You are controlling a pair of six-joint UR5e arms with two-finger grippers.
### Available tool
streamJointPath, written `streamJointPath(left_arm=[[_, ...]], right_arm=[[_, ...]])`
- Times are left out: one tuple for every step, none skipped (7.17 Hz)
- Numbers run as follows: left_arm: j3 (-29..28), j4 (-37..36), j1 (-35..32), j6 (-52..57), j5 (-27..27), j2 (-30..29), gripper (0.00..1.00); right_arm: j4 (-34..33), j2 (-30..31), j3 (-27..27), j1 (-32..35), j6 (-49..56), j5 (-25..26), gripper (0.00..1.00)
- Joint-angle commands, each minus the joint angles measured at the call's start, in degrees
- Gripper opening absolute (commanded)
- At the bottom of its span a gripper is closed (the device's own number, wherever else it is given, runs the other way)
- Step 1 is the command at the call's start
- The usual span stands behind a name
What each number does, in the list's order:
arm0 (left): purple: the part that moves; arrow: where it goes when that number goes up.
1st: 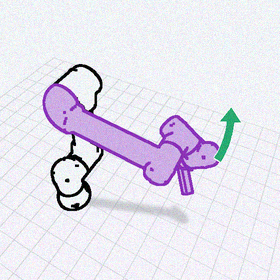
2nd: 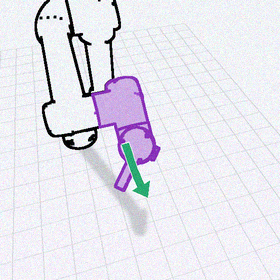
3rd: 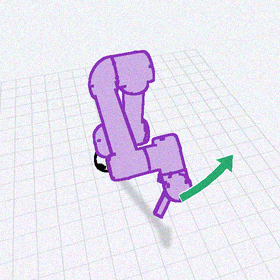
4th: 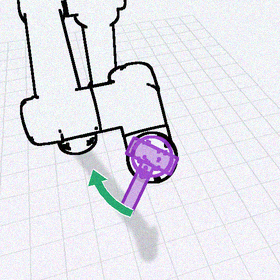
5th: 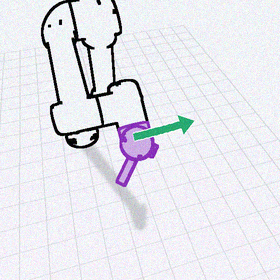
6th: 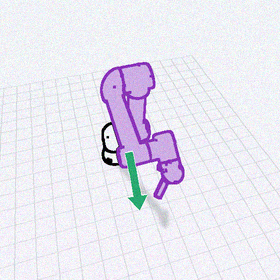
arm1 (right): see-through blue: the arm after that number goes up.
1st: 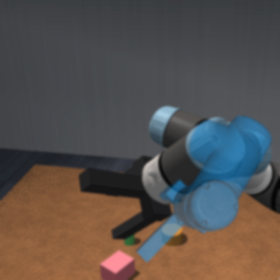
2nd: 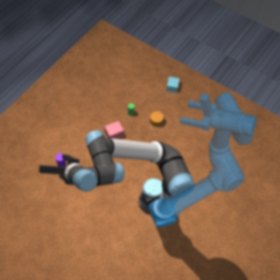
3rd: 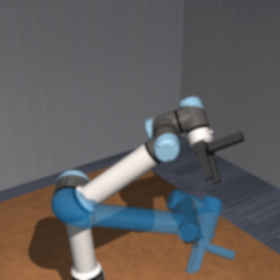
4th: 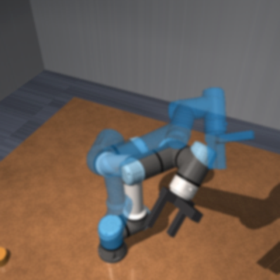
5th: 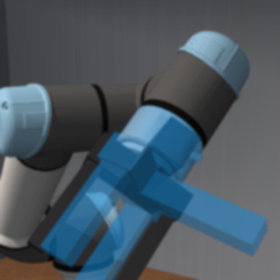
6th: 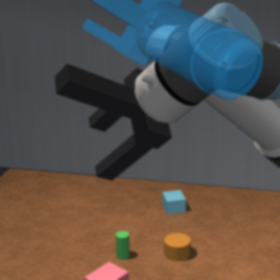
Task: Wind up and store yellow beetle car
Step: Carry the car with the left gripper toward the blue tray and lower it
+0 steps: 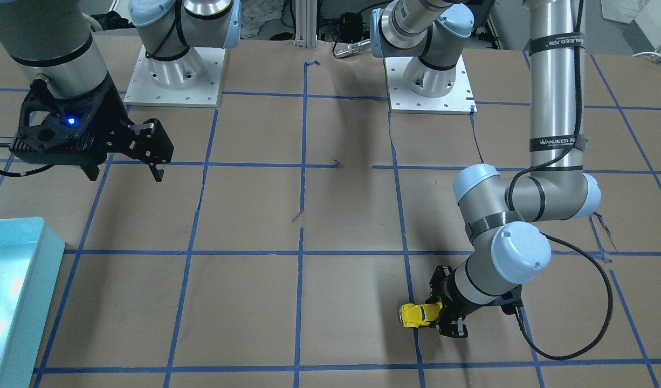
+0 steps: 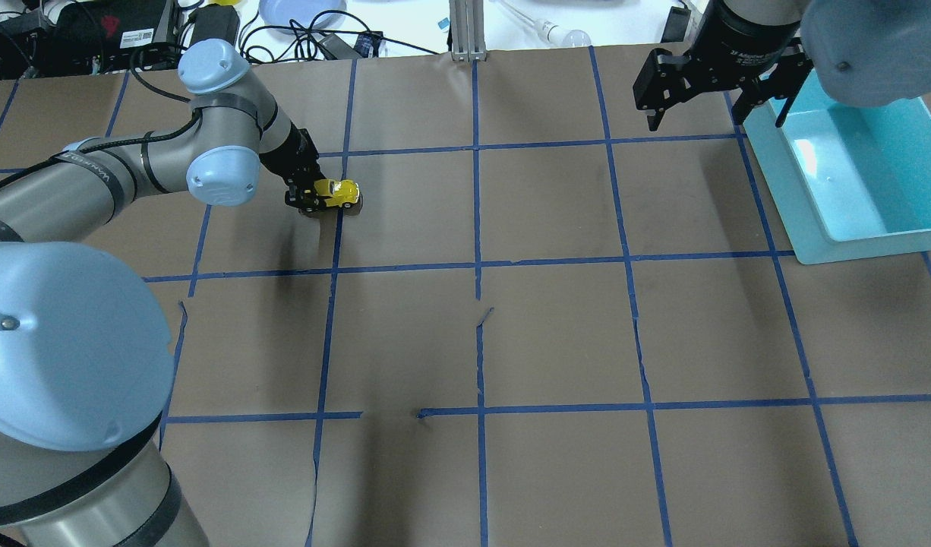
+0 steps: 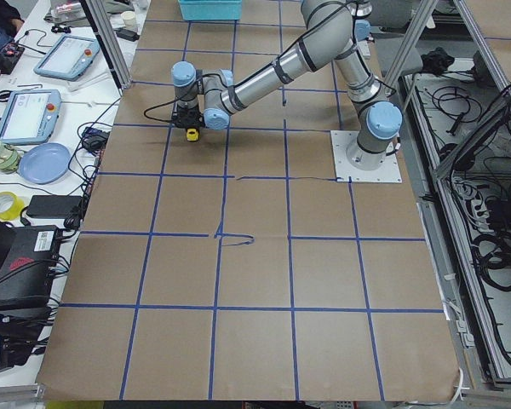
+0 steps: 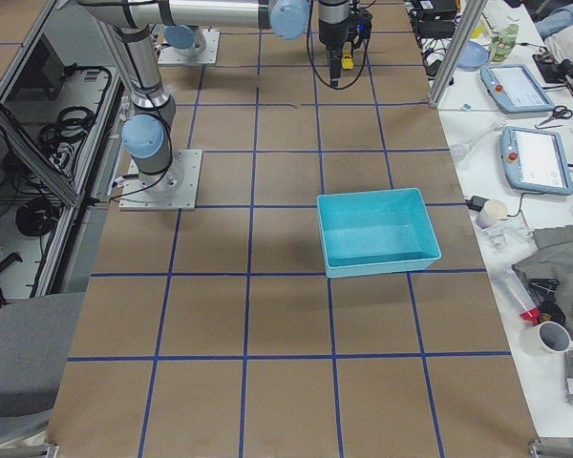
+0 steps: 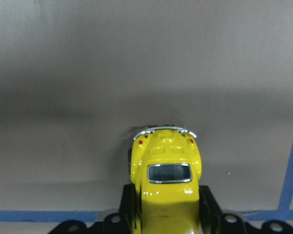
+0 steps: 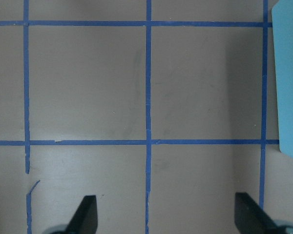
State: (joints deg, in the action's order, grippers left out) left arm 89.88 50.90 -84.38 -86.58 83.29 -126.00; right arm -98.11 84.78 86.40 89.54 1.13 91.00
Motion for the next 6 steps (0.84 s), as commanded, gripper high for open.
streamJointPath(left_arm=[[-0.15,-0.01,2.28,2.03,0.38,-0.04,0.0],[0.12,0.07,3.25,5.95,0.47,0.05,0.0],[0.12,-0.01,3.43,6.95,0.56,-0.03,0.0],[-0.06,-0.01,3.52,7.04,0.56,-0.04,0.0],[-0.06,-0.01,3.7,8.17,0.73,-0.04,0.0],[-0.14,-0.01,4.74,8.45,0.73,0.14,0.0]], right_arm=[[0.03,-0.05,0.0,0.02,-0.08,-0.04,1.0],[-0.06,-0.05,0.0,0.02,-0.17,-0.12,1.0],[0.02,-0.05,0.0,0.02,-0.17,-0.12,1.0],[-0.06,-0.05,0.0,0.02,-0.25,-0.12,1.0],[-0.06,-0.05,0.0,0.02,-0.25,-0.12,1.0],[-0.06,-0.05,0.0,0.02,-0.25,-0.12,1.0]])
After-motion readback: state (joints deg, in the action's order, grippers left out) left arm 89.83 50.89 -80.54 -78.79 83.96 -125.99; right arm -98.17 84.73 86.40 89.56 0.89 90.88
